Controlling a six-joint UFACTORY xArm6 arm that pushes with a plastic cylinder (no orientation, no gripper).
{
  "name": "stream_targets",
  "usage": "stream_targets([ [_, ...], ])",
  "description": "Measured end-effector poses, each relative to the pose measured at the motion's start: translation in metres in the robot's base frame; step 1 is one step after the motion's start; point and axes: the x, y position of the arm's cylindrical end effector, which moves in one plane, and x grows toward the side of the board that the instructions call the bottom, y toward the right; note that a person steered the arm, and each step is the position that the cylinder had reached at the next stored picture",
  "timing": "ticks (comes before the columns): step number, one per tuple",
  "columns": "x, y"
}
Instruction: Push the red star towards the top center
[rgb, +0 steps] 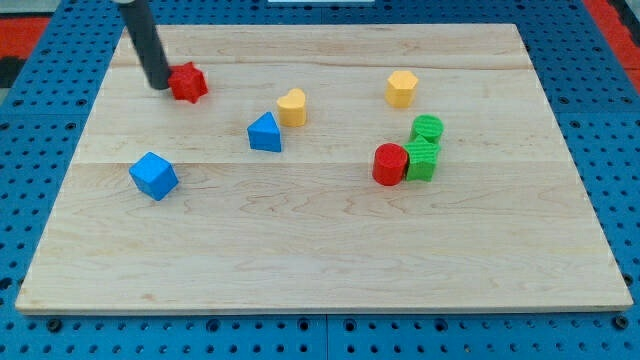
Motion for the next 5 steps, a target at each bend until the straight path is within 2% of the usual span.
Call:
stream_targets([
  [1,-0.014,0.015],
  [3,0.012,0.017],
  [5,0.015,0.064],
])
